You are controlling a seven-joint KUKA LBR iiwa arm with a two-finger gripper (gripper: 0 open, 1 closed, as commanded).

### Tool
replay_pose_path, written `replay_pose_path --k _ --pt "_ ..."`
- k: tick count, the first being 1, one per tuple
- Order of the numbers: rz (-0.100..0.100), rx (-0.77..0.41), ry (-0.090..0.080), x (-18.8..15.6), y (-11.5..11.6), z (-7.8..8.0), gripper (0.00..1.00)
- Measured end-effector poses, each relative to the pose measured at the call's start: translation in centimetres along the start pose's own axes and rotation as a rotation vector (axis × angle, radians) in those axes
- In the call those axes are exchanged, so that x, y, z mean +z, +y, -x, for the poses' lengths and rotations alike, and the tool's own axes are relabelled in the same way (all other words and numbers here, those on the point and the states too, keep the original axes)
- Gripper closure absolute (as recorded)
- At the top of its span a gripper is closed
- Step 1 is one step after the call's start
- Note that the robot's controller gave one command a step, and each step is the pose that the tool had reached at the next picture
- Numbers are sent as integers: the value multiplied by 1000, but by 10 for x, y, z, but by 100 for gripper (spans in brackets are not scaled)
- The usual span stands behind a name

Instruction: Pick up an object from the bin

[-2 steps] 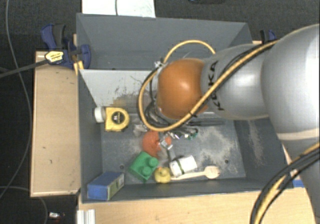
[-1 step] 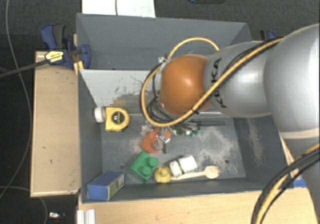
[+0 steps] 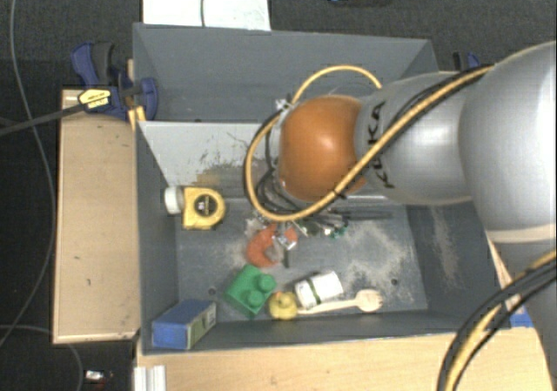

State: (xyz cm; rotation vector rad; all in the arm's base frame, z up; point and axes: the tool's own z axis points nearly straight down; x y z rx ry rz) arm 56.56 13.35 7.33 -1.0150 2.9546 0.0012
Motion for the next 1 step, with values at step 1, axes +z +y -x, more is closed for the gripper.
replay_pose_path --k 1 --pt "5 1 9 -29 2 -3 100"
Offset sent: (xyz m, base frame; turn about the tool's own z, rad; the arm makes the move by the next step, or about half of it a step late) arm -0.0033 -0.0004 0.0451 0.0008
